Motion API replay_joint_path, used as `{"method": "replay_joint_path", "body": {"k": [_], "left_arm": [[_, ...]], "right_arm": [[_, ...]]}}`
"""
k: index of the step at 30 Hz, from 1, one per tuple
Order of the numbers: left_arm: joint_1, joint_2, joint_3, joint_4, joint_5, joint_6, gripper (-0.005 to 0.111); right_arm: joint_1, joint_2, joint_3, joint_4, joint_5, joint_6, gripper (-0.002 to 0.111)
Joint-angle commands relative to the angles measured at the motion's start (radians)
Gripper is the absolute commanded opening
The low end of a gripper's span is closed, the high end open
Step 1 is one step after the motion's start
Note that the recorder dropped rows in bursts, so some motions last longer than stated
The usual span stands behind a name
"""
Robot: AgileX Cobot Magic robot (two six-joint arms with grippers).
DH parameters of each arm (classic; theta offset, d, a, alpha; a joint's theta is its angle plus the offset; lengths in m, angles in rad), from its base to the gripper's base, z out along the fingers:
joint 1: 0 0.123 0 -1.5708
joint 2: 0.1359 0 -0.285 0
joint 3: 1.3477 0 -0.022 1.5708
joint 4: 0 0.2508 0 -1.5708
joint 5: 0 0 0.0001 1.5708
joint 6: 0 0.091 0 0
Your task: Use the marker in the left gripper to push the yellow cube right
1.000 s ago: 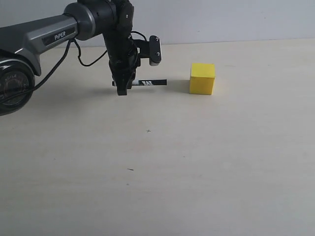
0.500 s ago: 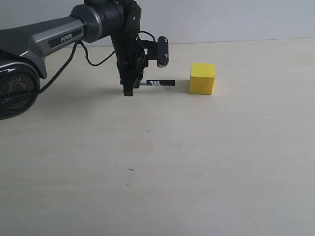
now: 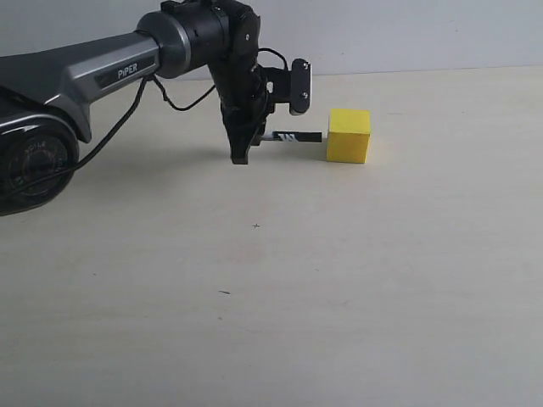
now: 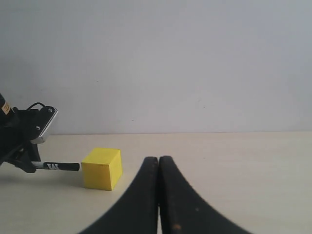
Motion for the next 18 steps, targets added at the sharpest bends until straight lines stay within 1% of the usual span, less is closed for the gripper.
{"method": "replay_joint_path", "body": {"k": [1,3,8,11,13,16,18], "left_arm": [[-0.036,0.001,-0.008,-0.007,-0.034,0.009,0.0],[-0.035,0.001,-0.008,-0.006,-0.024,0.005,0.0],[0.001,0.001,-0.008,-0.001,0.017,-0.058,0.0],[0.007,0.001,-0.008,0.018,0.021,-0.088,0.0],[0.001,0.001,-0.008,0.037,0.005,-0.114,0.0],[-0.003,0.001,-0.008,0.079,-0.041,-0.21,0.0],[-0.003,0.001,-0.008,0.078,-0.043,-0.212,0.0]], "right_arm": [[-0.006,-0.006,0.005,0.002,-0.009,-0.004,0.0],[-0.006,-0.006,0.005,0.002,-0.009,-0.004,0.0],[-0.006,-0.006,0.005,0.002,-0.009,-0.004,0.0],[-0.006,-0.006,0.005,0.002,-0.009,-0.004,0.0],[-0.006,-0.006,0.005,0.002,-0.009,-0.004,0.0],[-0.006,-0.006,0.005,0.002,-0.009,-0.004,0.0],[-0.006,-0.006,0.005,0.002,-0.009,-0.004,0.0]]}}
